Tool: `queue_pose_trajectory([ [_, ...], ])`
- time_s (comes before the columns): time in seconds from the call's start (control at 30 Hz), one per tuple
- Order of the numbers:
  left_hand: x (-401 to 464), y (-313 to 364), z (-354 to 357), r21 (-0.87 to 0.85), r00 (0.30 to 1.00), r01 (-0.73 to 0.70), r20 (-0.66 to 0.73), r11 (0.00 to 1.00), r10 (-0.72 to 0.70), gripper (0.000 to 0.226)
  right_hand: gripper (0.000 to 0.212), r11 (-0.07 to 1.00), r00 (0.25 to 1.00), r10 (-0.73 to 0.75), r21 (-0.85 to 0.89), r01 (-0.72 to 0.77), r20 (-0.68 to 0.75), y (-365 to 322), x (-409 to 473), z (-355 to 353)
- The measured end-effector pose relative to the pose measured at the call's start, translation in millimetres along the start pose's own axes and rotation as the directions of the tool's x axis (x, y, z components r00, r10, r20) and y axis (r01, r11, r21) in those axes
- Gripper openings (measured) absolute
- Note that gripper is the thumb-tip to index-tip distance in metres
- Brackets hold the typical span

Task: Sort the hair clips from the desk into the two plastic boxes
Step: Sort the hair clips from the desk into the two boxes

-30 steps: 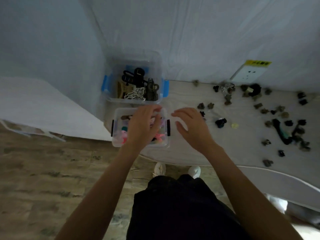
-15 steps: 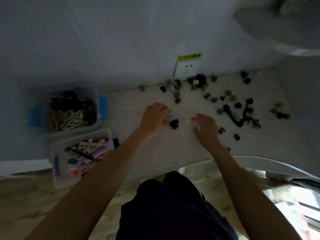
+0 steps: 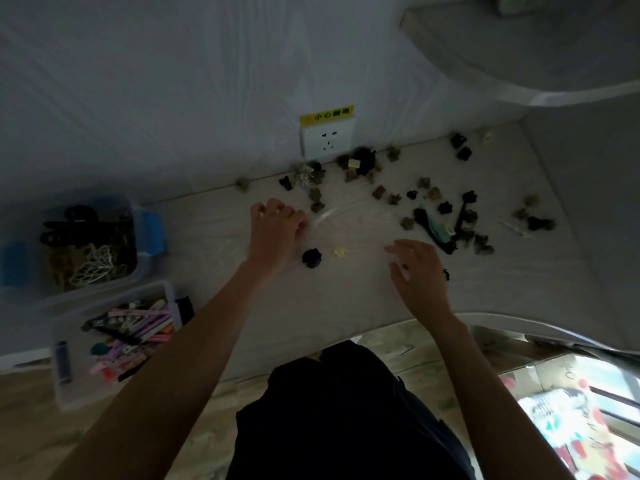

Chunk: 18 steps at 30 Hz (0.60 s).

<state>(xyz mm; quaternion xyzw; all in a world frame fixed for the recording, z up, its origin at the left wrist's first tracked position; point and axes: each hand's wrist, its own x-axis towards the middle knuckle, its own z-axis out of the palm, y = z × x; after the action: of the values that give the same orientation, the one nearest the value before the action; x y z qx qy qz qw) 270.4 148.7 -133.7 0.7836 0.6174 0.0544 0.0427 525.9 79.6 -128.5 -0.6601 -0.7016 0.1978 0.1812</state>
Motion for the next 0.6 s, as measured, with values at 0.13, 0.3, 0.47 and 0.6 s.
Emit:
queue_pose_trajectory([
  [0.13,-3,4,0,-0.008,0.995,0.059,0.085,0.998,-0.058,0.009,0.033,0.987,0.986,0.155,-0.025,-0.157,-0.054,33,-41,-20],
  [0.3,-6,2,-8,-0.042,0.994,0.092,0.062,0.995,-0.089,0.021,0.034,0.958,0.958,0.287,-0.021,-0.287,0.008,37,-65,-13],
  [0.47,-3,6,-8,-0.082,0.993,0.029,0.116,0.996,-0.019,0.036,0.038,0.888,0.9,0.425,0.152,-0.435,0.095,17,-61,1],
  [0.6,7,11,-6,-0.043,0.97,-0.005,0.243,0.999,0.015,0.044,0.045,0.881,0.89,0.452,0.126,-0.456,0.061,1,-19,5],
])
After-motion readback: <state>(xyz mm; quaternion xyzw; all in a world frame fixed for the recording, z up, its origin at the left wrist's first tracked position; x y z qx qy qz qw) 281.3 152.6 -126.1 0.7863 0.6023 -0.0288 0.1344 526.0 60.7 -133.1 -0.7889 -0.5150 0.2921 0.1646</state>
